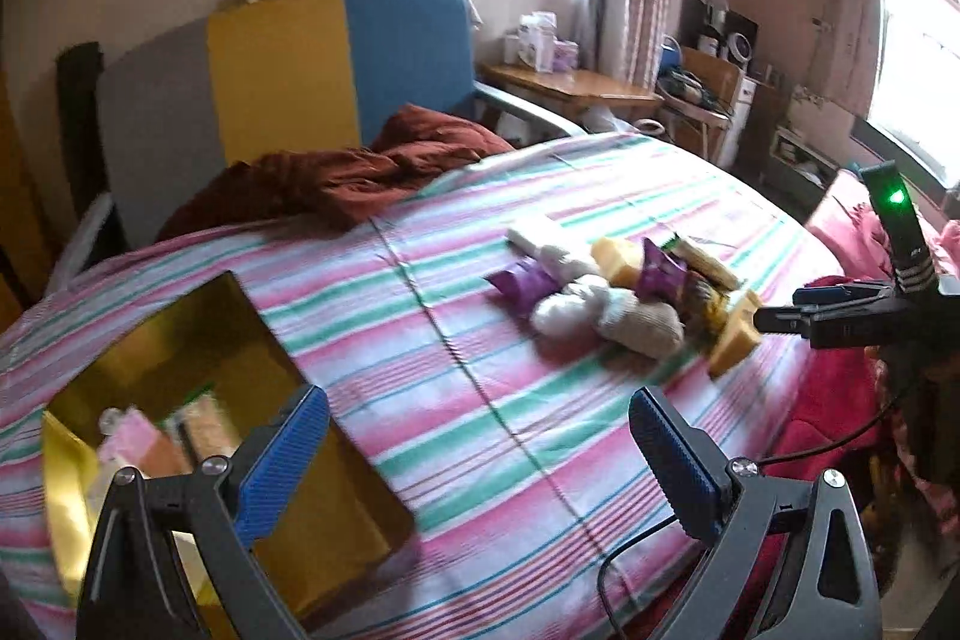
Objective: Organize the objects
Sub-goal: 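Grasp the yellow sponge with the right tool while the left tool grasps the beige knitted sock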
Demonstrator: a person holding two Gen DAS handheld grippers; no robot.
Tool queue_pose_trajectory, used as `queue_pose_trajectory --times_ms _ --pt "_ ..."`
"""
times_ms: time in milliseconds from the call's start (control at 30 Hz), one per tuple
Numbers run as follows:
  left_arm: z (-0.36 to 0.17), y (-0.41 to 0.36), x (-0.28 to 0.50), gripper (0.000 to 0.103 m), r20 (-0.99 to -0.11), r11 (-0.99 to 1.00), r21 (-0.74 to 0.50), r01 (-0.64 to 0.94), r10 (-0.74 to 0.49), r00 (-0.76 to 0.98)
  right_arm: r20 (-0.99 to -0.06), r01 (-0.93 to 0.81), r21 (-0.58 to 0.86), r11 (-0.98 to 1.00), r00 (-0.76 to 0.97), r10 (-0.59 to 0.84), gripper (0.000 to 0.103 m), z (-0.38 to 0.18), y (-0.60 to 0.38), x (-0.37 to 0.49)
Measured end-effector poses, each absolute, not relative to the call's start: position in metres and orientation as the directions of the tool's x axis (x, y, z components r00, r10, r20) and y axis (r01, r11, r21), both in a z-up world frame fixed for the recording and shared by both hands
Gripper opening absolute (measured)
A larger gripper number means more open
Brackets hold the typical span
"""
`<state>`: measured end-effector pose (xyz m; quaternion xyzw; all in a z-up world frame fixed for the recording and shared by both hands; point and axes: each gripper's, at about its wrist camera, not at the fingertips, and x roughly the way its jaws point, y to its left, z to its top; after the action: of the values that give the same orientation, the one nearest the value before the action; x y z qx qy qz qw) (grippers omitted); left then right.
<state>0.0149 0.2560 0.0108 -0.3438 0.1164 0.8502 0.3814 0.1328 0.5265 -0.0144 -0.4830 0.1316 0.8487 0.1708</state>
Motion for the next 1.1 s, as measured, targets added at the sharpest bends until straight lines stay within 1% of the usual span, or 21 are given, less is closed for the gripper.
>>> queue_pose_trajectory --times_ms 200,567,633,667,700,733,867,933,1100 --pt "-0.002 0.281 0.013 0.101 -0.713 -0.646 -0.119 -0.754 0.584 -0.388 -0.915 -0.328 0.000 -0.945 -0.380 0.132 0.082 -0.033 0.540 0.114" --pt "-0.022 0.305 0.002 0.101 -0.761 -0.624 -0.174 -0.762 0.576 -0.298 -0.961 -0.172 -0.062 -0.983 -0.254 0.105 0.082 -0.055 0.541 0.088" --pt "-0.026 0.311 0.000 0.101 -0.767 -0.620 -0.188 -0.762 0.577 -0.281 -0.964 -0.170 -0.074 -0.983 -0.241 0.114 0.080 -0.058 0.541 0.087" --pt "-0.027 0.314 -0.001 0.101 -0.768 -0.617 -0.193 -0.763 0.579 -0.274 -0.966 -0.169 -0.079 -0.982 -0.230 0.117 0.072 -0.060 0.541 0.087" --pt "-0.028 0.317 -0.001 0.101 -0.770 -0.615 -0.195 -0.764 0.579 -0.269 -0.966 -0.171 -0.089 -0.981 -0.225 0.127 0.068 -0.061 0.541 0.087" --pt "-0.030 0.320 -0.001 0.100 -0.772 -0.612 -0.198 -0.766 0.579 -0.263 -0.965 -0.178 -0.085 -0.980 -0.229 0.126 0.067 -0.061 0.542 0.087" --pt "-0.034 0.333 -0.002 0.097 -0.775 -0.588 -0.218 -0.779 0.589 -0.228 -0.960 -0.181 -0.099 -0.978 -0.243 0.142 0.065 -0.053 0.541 0.096" --pt "-0.037 0.342 -0.002 0.094 -0.778 -0.575 -0.230 -0.785 0.593 -0.207 -0.955 -0.195 -0.081 -0.978 -0.266 0.132 0.065 -0.046 0.540 0.106" --pt "-0.051 0.371 -0.004 0.092 -0.791 -0.548 -0.276 -0.790 0.597 -0.138 -0.941 -0.246 -0.024 -0.969 -0.323 0.106 0.065 -0.038 0.537 0.129"
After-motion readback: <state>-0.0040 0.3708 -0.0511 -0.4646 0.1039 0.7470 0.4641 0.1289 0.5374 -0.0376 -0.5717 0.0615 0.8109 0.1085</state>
